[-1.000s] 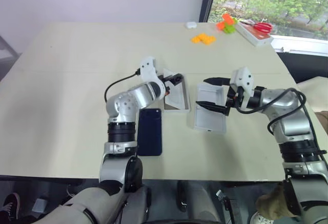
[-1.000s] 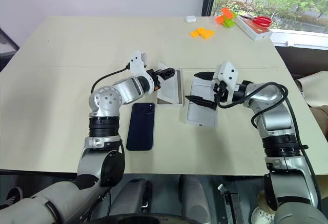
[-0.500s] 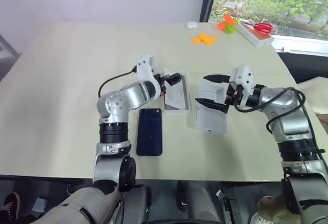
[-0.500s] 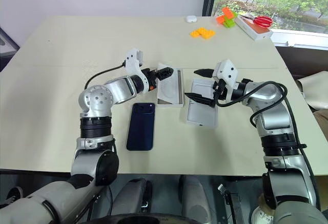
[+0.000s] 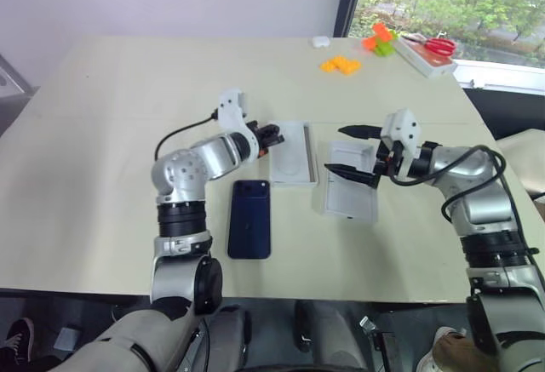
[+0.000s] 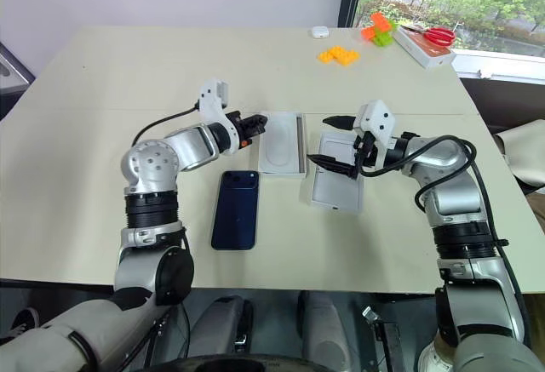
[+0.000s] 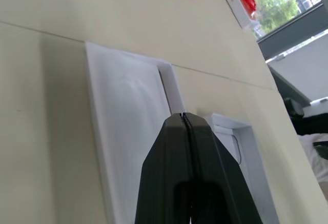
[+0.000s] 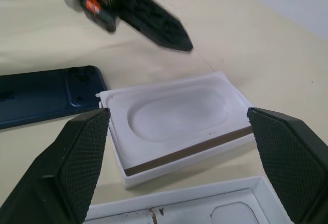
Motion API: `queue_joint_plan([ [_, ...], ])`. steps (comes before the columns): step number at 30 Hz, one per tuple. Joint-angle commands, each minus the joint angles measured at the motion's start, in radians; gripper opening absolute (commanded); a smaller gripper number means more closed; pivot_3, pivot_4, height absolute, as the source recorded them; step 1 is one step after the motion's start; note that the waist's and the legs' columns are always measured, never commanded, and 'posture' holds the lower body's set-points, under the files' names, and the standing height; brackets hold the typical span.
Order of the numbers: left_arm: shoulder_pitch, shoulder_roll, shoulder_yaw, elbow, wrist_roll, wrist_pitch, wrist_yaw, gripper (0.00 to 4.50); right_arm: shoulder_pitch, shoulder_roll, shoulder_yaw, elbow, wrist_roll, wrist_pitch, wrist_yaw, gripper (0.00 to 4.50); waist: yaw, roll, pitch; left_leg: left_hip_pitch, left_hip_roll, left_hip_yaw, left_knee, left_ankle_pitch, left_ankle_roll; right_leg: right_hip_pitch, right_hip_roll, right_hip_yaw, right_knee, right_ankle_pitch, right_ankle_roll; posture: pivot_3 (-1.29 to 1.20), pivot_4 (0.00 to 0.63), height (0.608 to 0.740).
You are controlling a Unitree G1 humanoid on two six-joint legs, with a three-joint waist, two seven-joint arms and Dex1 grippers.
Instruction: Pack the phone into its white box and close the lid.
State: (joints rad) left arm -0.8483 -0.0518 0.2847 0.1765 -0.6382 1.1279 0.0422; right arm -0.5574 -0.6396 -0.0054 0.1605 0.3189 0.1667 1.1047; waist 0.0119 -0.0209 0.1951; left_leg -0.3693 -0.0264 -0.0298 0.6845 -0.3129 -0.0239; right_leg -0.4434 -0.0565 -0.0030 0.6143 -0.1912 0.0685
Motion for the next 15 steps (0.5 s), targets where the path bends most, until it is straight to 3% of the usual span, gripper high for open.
queue_joint_plan([
  [1, -0.039, -0.004, -0.046, 0.095, 0.064, -0.033, 0.009, 0.06, -0.020, 0.002, -0.012, -0.016, 0.003, -0.021, -0.004, 4.50, 0.000, 0.000, 0.000, 0.000, 0.000, 0.000, 0.000, 0.000, 0.000, 0.000, 0.000, 0.000, 0.000, 0.000, 0.000, 0.00, 0.150, 0.740],
  [7, -0.143, -0.022, -0.108, 0.288, 0.143, -0.093, -0.021, 0.06, -0.011, 0.003, -0.009, -0.024, -0.003, -0.023, -0.012, 4.50, -0.001, 0.000, 0.000, 0.000, 0.000, 0.000, 0.000, 0.000, 0.000, 0.000, 0.000, 0.000, 0.000, 0.000, 0.000, 0.00, 0.150, 0.740],
  [15, -0.218, -0.054, -0.102, 0.464, 0.167, -0.106, -0.057, 0.06, -0.008, -0.004, -0.021, -0.024, -0.008, -0.033, -0.032, 4.50, -0.002, 0.000, 0.000, 0.000, 0.000, 0.000, 0.000, 0.000, 0.000, 0.000, 0.000, 0.000, 0.000, 0.000, 0.000, 0.00, 0.150, 0.740],
])
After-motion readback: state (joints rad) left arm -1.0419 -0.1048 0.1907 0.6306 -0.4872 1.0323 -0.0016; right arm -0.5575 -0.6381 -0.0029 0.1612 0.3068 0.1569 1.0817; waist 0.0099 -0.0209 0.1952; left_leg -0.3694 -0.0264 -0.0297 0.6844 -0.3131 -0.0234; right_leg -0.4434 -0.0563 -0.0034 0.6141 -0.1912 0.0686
